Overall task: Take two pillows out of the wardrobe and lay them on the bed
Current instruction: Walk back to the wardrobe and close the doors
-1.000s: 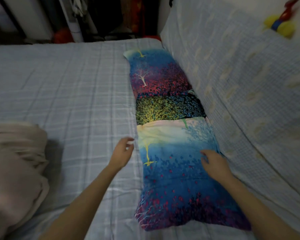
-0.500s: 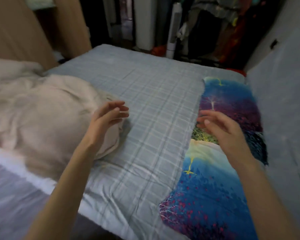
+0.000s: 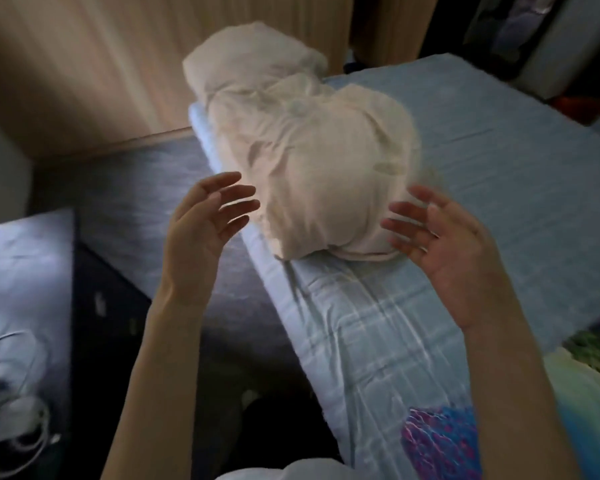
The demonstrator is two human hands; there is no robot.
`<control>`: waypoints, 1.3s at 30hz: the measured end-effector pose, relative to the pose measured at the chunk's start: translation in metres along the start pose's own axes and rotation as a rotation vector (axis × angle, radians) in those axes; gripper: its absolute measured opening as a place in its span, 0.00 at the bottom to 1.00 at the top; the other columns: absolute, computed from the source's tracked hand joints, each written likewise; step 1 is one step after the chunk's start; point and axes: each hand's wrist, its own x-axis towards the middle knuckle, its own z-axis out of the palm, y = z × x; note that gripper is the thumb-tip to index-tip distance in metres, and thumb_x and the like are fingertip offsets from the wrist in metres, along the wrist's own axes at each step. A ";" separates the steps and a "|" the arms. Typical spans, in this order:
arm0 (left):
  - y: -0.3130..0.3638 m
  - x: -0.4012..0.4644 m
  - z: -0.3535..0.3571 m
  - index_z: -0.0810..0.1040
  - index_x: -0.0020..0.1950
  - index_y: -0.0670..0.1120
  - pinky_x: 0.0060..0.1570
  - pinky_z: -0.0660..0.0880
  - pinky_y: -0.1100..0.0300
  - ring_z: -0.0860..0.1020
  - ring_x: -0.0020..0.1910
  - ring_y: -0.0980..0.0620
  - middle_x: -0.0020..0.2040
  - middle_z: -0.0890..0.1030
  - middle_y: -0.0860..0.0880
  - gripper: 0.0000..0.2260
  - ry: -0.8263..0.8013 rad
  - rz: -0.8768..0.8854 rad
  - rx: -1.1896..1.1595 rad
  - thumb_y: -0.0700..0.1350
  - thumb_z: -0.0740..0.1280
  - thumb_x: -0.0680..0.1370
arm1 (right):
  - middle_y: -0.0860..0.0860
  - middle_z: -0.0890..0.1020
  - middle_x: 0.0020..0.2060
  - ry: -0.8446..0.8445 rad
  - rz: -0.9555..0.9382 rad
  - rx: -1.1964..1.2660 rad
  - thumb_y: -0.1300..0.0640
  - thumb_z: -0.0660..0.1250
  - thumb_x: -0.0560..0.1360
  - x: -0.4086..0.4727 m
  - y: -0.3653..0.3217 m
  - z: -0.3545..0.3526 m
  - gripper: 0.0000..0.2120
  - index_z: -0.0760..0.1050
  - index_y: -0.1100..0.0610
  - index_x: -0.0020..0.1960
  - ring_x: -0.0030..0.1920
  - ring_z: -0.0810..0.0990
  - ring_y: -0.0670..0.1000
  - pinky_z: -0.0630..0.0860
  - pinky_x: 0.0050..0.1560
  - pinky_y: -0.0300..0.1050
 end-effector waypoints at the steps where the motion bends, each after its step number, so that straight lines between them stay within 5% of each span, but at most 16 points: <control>1: 0.002 0.000 -0.017 0.76 0.53 0.47 0.50 0.75 0.60 0.81 0.48 0.51 0.44 0.84 0.53 0.14 0.028 -0.003 0.006 0.45 0.57 0.71 | 0.51 0.82 0.40 -0.042 0.027 0.000 0.59 0.57 0.73 0.009 0.007 0.014 0.11 0.74 0.54 0.52 0.42 0.83 0.49 0.79 0.44 0.41; 7: 0.021 0.027 -0.110 0.78 0.52 0.50 0.51 0.78 0.62 0.81 0.50 0.51 0.47 0.83 0.52 0.16 0.137 0.005 0.001 0.52 0.68 0.66 | 0.52 0.82 0.46 -0.179 0.060 -0.083 0.57 0.59 0.73 0.070 0.050 0.095 0.11 0.75 0.51 0.53 0.47 0.82 0.51 0.78 0.48 0.42; 11: 0.030 0.067 -0.159 0.76 0.53 0.48 0.48 0.78 0.64 0.81 0.48 0.53 0.46 0.83 0.52 0.14 0.200 -0.012 0.015 0.48 0.58 0.70 | 0.52 0.82 0.46 -0.204 0.058 -0.107 0.61 0.56 0.78 0.120 0.073 0.146 0.12 0.76 0.51 0.53 0.48 0.82 0.52 0.77 0.47 0.41; 26: 0.032 0.202 -0.280 0.77 0.51 0.48 0.45 0.78 0.65 0.82 0.45 0.54 0.45 0.82 0.50 0.13 0.443 -0.068 -0.014 0.48 0.60 0.69 | 0.50 0.84 0.46 -0.313 0.157 -0.183 0.61 0.58 0.77 0.288 0.146 0.266 0.12 0.78 0.49 0.53 0.48 0.82 0.52 0.78 0.47 0.39; 39: 0.057 0.443 -0.345 0.78 0.51 0.48 0.49 0.77 0.62 0.82 0.47 0.52 0.45 0.84 0.50 0.14 0.559 -0.007 0.017 0.46 0.62 0.68 | 0.49 0.83 0.47 -0.533 0.197 -0.259 0.61 0.59 0.77 0.537 0.172 0.377 0.11 0.76 0.51 0.56 0.47 0.83 0.50 0.77 0.46 0.37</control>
